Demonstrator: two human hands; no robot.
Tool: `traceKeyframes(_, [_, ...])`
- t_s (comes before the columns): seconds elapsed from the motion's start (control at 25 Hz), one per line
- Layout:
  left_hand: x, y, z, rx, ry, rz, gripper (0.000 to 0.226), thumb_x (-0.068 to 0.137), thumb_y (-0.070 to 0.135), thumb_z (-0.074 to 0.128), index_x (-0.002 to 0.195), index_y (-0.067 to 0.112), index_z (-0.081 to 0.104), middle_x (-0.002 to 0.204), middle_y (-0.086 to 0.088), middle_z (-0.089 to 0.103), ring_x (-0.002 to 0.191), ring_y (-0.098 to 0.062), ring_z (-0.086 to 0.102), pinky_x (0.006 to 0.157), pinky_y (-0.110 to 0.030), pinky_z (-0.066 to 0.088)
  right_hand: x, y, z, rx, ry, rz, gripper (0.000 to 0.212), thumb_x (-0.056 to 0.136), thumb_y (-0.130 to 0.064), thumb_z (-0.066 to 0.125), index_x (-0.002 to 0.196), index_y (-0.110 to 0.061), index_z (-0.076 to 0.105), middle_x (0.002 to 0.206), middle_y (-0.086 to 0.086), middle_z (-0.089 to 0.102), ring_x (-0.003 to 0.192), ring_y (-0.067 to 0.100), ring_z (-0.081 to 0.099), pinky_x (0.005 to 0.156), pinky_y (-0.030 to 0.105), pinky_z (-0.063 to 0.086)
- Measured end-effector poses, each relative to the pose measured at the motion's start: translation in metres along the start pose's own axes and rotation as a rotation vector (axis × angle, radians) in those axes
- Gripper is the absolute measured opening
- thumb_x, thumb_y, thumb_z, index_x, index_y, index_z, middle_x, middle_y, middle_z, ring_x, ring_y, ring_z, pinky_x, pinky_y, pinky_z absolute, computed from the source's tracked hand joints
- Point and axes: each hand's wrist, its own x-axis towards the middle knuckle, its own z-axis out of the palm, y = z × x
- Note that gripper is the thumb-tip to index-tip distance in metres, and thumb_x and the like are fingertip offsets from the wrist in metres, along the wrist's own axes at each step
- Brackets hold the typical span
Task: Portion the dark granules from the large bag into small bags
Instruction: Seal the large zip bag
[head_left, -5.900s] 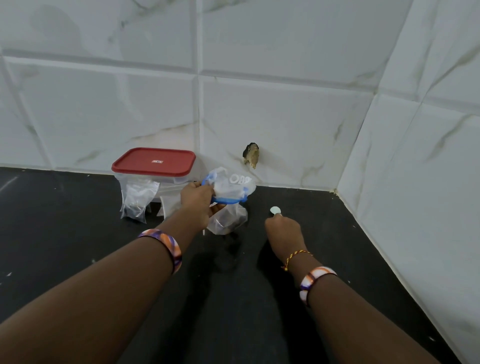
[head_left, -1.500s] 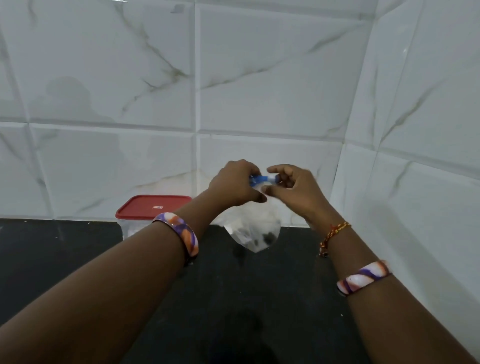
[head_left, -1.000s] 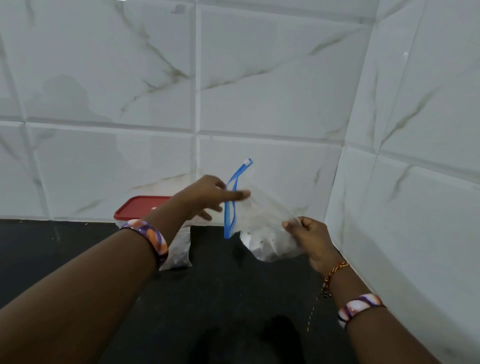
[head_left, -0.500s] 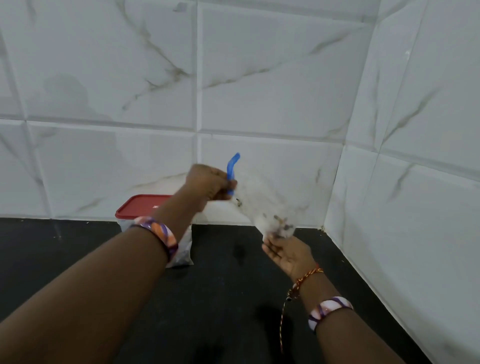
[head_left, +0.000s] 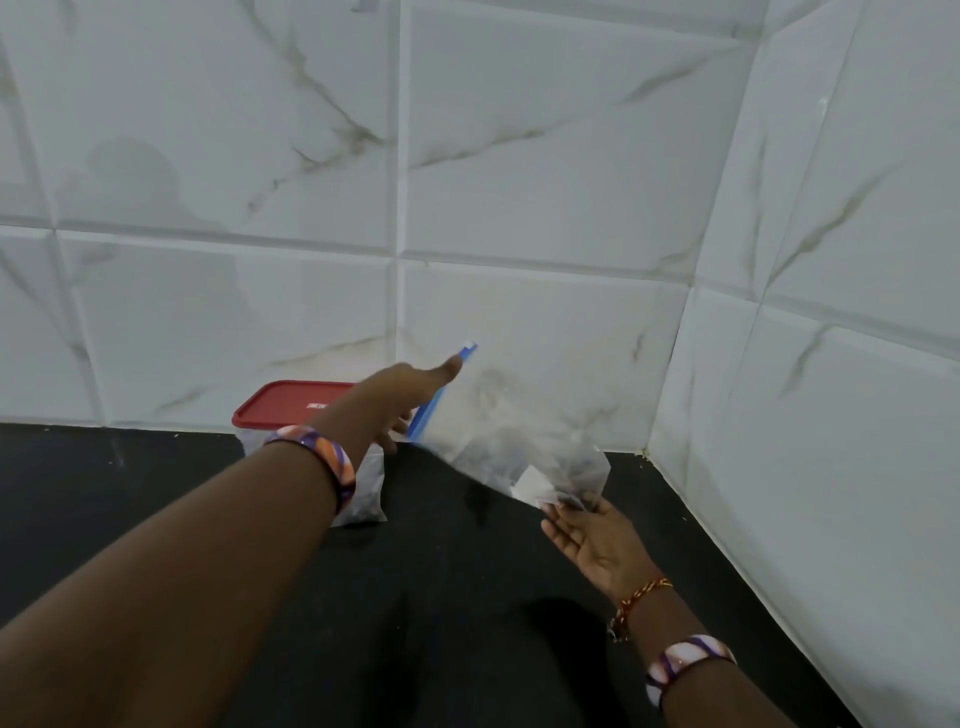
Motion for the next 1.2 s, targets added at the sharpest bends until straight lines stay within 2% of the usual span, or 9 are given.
traceKeyframes(0.16, [0.020,-0.009,0.006,-0.364,0.007,0.118,0.018,0.085,0.017,0.067,0.092,0.001,0.063,0.057,-0.001,0.070,0.046,-0.006,0.065,0.056,-0.027,0.057,-0.007,-0.004,-0.011,-0.095,-0.193,-0.036,0.041,0.078,0.010,0.060,0.113,-0.009,0.058,0.105,0.009,0.065,0.097,0.022,0.062,0.077,0.034,0.055])
traceKeyframes(0.28, [0.017,-0.004,0.002,-0.364,0.016,0.248,0.007,0.086,0.013,0.064,0.082,0.006,0.065,0.068,-0.003,0.069,0.044,-0.001,0.062,0.053,-0.022,0.053,-0.010,-0.012,-0.018,0.023,-0.360,0.022,0.062,0.052,-0.031,0.087,0.108,-0.016,0.065,0.108,0.006,0.070,0.105,0.023,0.062,0.094,0.046,0.044])
traceKeyframes(0.36, [0.015,-0.002,-0.003,-0.325,-0.025,0.284,0.005,0.085,0.012,0.065,0.083,0.007,0.066,0.075,-0.004,0.070,0.048,-0.002,0.064,0.055,-0.023,0.052,-0.010,-0.016,-0.017,0.010,-0.345,0.036,0.051,0.066,-0.047,0.072,0.105,-0.015,0.066,0.105,0.009,0.072,0.101,0.027,0.063,0.092,0.047,0.046])
traceKeyframes(0.52, [0.008,-0.002,-0.005,-0.180,-0.075,0.321,0.005,0.086,0.006,0.062,0.083,0.006,0.066,0.069,-0.002,0.072,0.049,-0.004,0.064,0.049,-0.019,0.052,-0.001,-0.017,-0.003,0.021,-0.175,-0.029,0.027,0.083,-0.022,0.061,0.104,-0.005,0.065,0.093,0.014,0.071,0.085,0.028,0.066,0.074,0.045,0.057])
traceKeyframes(0.6, [0.009,0.003,-0.014,-0.226,0.052,0.372,0.020,0.088,-0.006,0.053,0.074,0.005,0.063,0.050,0.002,0.068,0.037,-0.002,0.059,0.041,-0.014,0.048,0.004,-0.014,-0.007,0.001,0.108,-0.069,0.006,0.088,-0.009,0.058,0.091,-0.006,0.063,0.073,0.009,0.066,0.067,0.019,0.062,0.060,0.035,0.056])
traceKeyframes(0.68, [0.010,0.011,-0.036,-0.318,0.191,0.410,0.026,0.088,-0.009,0.048,0.070,0.006,0.060,0.042,0.005,0.064,0.032,-0.004,0.057,0.036,-0.012,0.046,0.005,-0.012,-0.023,0.016,0.293,-0.039,0.012,0.092,-0.007,0.054,0.080,-0.007,0.056,0.071,0.008,0.057,0.064,0.017,0.056,0.054,0.031,0.051])
traceKeyframes(0.96, [-0.005,0.028,-0.027,-0.567,0.142,0.405,0.020,0.088,-0.008,0.055,0.069,-0.001,0.056,0.050,-0.006,0.065,0.033,-0.008,0.058,0.035,-0.016,0.047,-0.012,-0.011,0.043,-0.119,-0.257,0.145,0.027,0.091,-0.020,0.055,0.113,-0.004,0.053,0.107,0.018,0.059,0.093,0.029,0.063,0.063,0.037,0.061])
traceKeyframes(1.08, [-0.005,0.028,-0.011,-0.703,0.057,0.358,0.018,0.088,-0.006,0.055,0.070,-0.003,0.056,0.071,-0.016,0.060,0.033,-0.009,0.057,0.037,-0.016,0.047,-0.012,-0.010,0.071,-0.085,-0.242,0.229,0.029,0.091,-0.015,0.056,0.113,0.000,0.046,0.113,0.028,0.044,0.112,0.040,0.053,0.071,0.049,0.057])
traceKeyframes(1.2, [-0.003,0.033,-0.014,-0.758,0.042,0.363,0.018,0.089,-0.005,0.054,0.071,-0.003,0.055,0.072,-0.016,0.059,0.032,-0.010,0.056,0.037,-0.016,0.047,-0.009,-0.003,0.074,-0.031,-0.181,0.147,0.006,0.088,0.000,0.056,0.092,0.005,0.054,0.088,0.021,0.057,0.082,0.028,0.061,0.056,0.036,0.060])
